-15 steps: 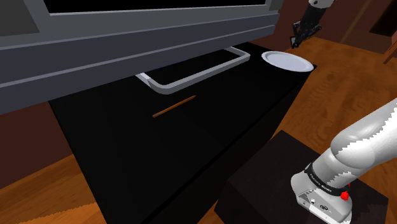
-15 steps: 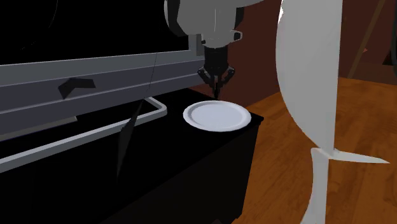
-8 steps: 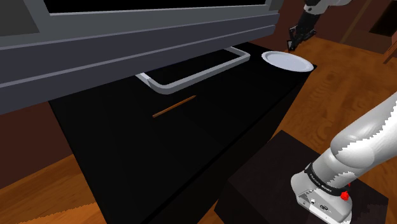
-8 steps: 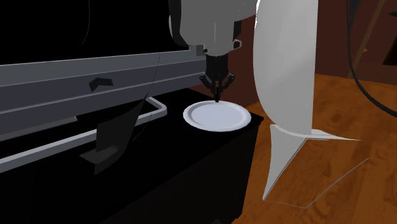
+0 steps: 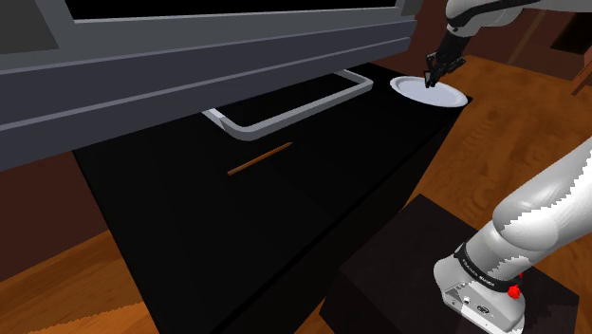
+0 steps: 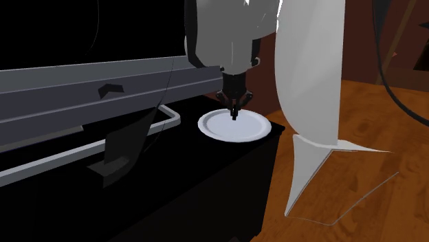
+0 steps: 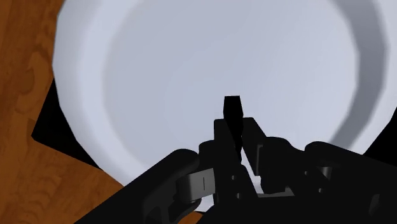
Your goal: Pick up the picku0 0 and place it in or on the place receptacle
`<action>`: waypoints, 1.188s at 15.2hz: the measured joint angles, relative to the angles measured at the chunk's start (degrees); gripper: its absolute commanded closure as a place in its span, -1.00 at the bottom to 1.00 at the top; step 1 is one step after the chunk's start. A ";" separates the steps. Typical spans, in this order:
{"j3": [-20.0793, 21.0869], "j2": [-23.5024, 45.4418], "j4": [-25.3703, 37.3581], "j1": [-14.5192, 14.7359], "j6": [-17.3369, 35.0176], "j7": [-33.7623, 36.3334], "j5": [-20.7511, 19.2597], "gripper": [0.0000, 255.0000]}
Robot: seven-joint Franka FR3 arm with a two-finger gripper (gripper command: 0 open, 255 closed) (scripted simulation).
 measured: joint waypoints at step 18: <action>0.65 -1.67 4.36 0.36 -5.86 0.52 -0.53 -1.00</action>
